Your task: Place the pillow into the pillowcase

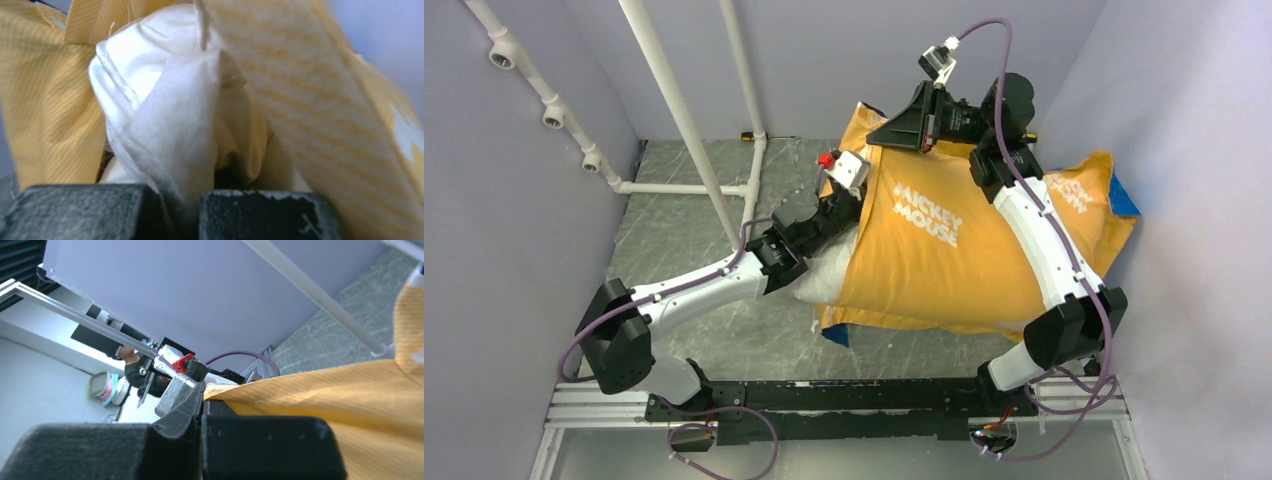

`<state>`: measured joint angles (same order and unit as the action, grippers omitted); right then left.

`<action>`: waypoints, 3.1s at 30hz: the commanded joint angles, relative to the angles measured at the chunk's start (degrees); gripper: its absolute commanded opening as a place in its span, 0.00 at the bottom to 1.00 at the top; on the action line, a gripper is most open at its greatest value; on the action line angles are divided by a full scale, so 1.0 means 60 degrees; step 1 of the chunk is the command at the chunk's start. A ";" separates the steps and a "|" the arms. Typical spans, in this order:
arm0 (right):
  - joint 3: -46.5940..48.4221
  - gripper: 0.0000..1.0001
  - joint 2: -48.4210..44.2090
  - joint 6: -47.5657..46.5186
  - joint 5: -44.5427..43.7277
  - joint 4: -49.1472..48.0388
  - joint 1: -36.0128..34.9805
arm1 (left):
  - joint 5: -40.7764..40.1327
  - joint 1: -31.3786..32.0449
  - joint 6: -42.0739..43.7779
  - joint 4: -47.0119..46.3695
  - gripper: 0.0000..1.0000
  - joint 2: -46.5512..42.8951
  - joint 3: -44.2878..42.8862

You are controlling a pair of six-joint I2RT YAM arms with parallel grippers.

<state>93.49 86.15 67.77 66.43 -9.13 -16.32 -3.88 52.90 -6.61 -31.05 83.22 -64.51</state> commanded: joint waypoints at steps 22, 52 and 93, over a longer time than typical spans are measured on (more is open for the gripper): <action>0.0454 0.00 0.2704 -0.4765 -0.3267 0.4865 -0.0302 | -0.1629 -0.0975 -0.3127 1.0973 0.98 -0.0941 -0.1583; 0.0761 0.00 0.2550 -0.4375 -0.2636 0.4115 -0.0554 | 0.3286 -0.2841 -0.5564 1.2879 0.99 -0.6099 0.1941; 0.2945 0.91 0.1143 -0.6594 -0.6919 0.8003 -0.2407 | 0.2242 -0.1493 -0.3709 -0.3414 0.00 0.3460 0.1247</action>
<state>106.91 100.66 47.13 40.86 21.52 -30.35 10.94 46.19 -29.39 -55.94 105.75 -49.04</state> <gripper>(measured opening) 0.809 0.029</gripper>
